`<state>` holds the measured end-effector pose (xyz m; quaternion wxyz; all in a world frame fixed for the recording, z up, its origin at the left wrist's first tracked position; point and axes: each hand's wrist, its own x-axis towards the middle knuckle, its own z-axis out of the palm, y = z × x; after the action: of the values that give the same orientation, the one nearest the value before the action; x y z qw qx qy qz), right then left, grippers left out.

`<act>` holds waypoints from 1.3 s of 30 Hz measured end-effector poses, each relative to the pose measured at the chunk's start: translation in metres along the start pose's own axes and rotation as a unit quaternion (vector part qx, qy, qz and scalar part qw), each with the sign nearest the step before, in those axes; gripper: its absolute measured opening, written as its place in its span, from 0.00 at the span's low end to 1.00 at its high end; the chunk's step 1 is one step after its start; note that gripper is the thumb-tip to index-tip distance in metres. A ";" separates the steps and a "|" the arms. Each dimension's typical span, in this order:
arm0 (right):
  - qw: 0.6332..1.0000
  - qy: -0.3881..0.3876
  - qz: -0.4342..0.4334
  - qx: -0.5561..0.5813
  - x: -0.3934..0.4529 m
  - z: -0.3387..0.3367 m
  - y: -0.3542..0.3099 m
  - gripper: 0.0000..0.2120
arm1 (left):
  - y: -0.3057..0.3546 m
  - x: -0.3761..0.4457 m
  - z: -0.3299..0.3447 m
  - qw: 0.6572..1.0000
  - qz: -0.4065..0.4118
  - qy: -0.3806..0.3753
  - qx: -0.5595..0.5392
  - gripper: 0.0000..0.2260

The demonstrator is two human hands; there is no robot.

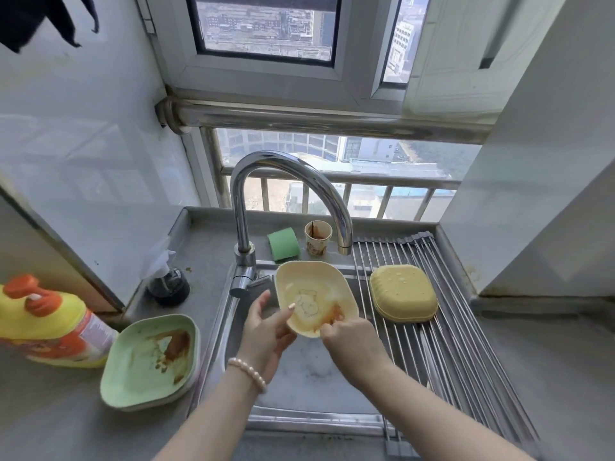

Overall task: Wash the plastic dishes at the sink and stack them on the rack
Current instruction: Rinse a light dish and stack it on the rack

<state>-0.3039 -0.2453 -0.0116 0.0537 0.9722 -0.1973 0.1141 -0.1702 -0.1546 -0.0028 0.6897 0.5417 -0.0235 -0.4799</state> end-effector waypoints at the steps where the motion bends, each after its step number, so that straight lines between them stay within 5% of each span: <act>1: 1.000 0.006 0.012 0.001 0.002 -0.005 -0.009 0.19 | -0.009 -0.004 0.002 1.000 -0.001 0.003 -0.022 0.24; 6: 0.993 0.054 0.010 0.106 0.006 0.002 -0.039 0.14 | -0.013 -0.009 0.008 0.996 0.013 0.042 -0.084 0.15; 10: 0.963 0.129 -0.024 0.238 -0.005 0.012 -0.027 0.04 | 0.003 0.000 0.003 0.997 0.040 0.053 0.034 0.14; 14: 0.985 0.046 -0.110 0.122 -0.016 0.012 0.014 0.12 | 0.015 0.006 -0.006 0.996 0.012 0.031 0.083 0.12; 18: 0.996 0.007 -0.081 -0.042 -0.007 0.010 0.028 0.14 | 0.012 0.008 -0.013 0.998 -0.033 -0.028 0.041 0.12; 24: 0.994 0.053 -0.046 0.080 0.006 -0.005 -0.018 0.15 | -0.007 0.006 -0.006 0.992 -0.040 -0.056 -0.104 0.28; 28: 0.971 0.092 -0.024 0.220 0.002 0.007 -0.031 0.12 | -0.002 0.010 -0.009 0.989 -0.057 -0.059 -0.125 0.15; 32: 0.988 0.025 -0.120 0.091 -0.011 0.002 0.006 0.03 | 0.007 0.016 -0.024 0.990 -0.093 -0.085 -0.070 0.17; 35: 0.996 -0.006 -0.082 -0.028 -0.006 0.003 0.014 0.11 | 0.007 0.013 -0.022 0.986 -0.118 -0.084 -0.081 0.19; 39: 0.996 0.022 -0.028 0.087 0.005 0.002 -0.028 0.09 | -0.001 0.001 -0.003 0.975 -0.077 -0.087 -0.190 0.21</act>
<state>-0.2878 -0.2218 -0.0140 -0.0240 0.9755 -0.1583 0.1505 -0.1684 -0.1527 -0.0051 0.7364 0.3573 0.0494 -0.5723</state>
